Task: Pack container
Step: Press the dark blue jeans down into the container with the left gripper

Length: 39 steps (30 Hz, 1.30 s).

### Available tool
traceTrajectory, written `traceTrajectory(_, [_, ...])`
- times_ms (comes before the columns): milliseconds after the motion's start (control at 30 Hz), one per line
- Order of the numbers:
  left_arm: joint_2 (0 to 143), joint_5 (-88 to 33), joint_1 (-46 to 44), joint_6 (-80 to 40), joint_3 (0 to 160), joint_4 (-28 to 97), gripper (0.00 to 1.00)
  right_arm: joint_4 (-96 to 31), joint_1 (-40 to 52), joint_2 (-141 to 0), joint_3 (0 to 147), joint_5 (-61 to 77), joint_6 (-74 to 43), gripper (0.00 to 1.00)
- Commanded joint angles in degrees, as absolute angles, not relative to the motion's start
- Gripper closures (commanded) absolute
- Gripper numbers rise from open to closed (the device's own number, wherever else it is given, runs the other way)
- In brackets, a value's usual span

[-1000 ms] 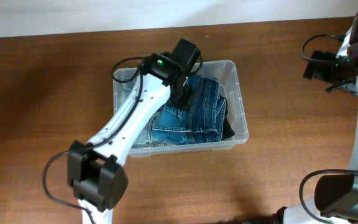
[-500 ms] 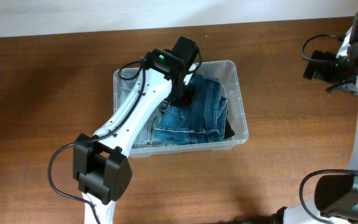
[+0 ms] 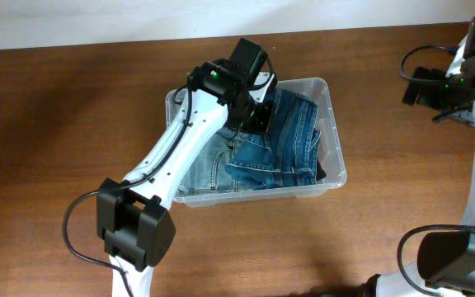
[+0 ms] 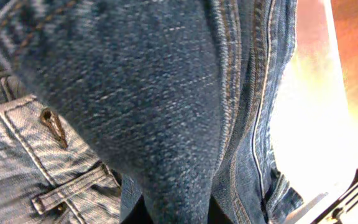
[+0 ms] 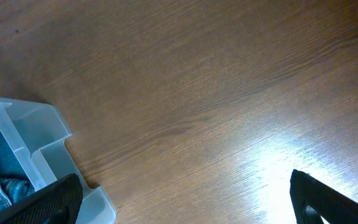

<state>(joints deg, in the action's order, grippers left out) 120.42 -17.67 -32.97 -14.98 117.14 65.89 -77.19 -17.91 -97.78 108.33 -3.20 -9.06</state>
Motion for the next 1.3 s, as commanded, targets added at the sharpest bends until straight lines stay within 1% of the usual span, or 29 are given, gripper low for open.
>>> traceTrajectory(0, [117.19,-15.55,-33.30,-19.94,118.17,65.60,1.00,-77.17,-18.02,-97.78,108.81,-3.68,-9.45,0.01])
traceTrajectory(133, [117.21,-10.02,-34.24,-19.92,118.06,67.18,0.99,-77.17,-18.02,-97.78,108.81,-3.68,-9.43,0.01])
traceTrajectory(200, [117.21,-7.38,-34.57,-19.92,117.69,67.96,0.93,-77.19,-18.02,-97.78,108.81,-3.68,-9.45,0.02])
traceTrajectory(233, [117.21,-6.44,-34.63,-19.94,117.36,68.20,0.84,-77.17,-18.02,-97.78,108.81,-3.68,-9.45,0.01])
traceTrajectory(267, [117.21,-5.93,-34.63,-19.92,116.97,68.45,0.71,-77.17,-18.02,-97.78,108.81,-3.68,-9.45,0.01])
traceTrajectory(333, [117.21,-4.38,-34.52,-19.90,116.22,69.10,0.25,-77.17,-18.02,-97.78,108.81,-3.68,-9.45,0.01])
traceTrajectory(367, [117.21,-3.07,-34.44,-19.88,116.18,69.67,0.13,-77.17,-18.02,-97.78,108.81,-3.68,-9.45,0.01])
traceTrajectory(400, [117.21,-2.02,-34.28,-19.88,116.18,69.91,0.05,-77.19,-18.02,-97.78,108.81,-3.68,-9.45,0.01])
traceTrajectory(433, [117.10,-1.39,-34.13,-19.88,116.29,69.91,0.03,-77.17,-18.02,-97.78,108.81,-3.68,-9.43,0.01])
traceTrajectory(533, [116.33,-1.23,-33.61,-19.88,118.04,69.95,0.02,-77.19,-18.02,-97.78,108.81,-3.68,-9.43,0.01])
traceTrajectory(600, [114.91,-1.21,-33.43,-19.88,120.22,70.13,0.02,-77.17,-18.02,-97.78,108.81,-3.68,-9.43,0.01])
traceTrajectory(633, [114.17,-1.23,-33.45,-19.90,120.90,70.19,0.03,-77.17,-18.02,-97.78,108.81,-3.68,-9.43,0.02])
traceTrajectory(667, [113.47,-1.23,-33.58,-19.90,121.21,70.32,0.07,-77.17,-18.02,-97.78,108.81,-3.68,-9.45,0.01])
traceTrajectory(700, [112.79,-1.26,-33.91,-19.90,121.25,70.65,0.19,-77.17,-18.02,-97.78,108.81,-3.68,-9.45,0.01])
traceTrajectory(733, [112.31,-1.23,-34.30,-19.86,121.23,71.50,0.34,-77.17,-18.02,-97.78,108.81,-3.68,-9.43,0.01])
traceTrajectory(767, [111.98,-1.23,-34.81,-19.66,121.23,72.66,0.59,-77.19,-18.02,-97.78,108.81,-3.68,-9.45,0.01])
traceTrajectory(800, [111.98,-1.19,-35.27,-19.62,121.23,73.87,0.87,-77.19,-18.02,-97.78,108.81,-3.68,-9.45,0.01])
traceTrajectory(833, [112.01,-1.02,-35.94,-19.64,121.21,75.50,1.00,-77.17,-18.02,-97.78,108.81,-3.68,-9.45,0.01])
traceTrajectory(1000, [112.92,1.61,-39.55,-19.64,118.21,77.45,0.99,-77.17,-18.02,-97.78,108.81,-3.68,-9.43,0.01])
traceTrajectory(1267, [113.51,5.74,-41.19,-20.18,105.41,71.88,1.00,-77.17,-18.02,-97.78,108.81,-3.68,-9.45,0.01])
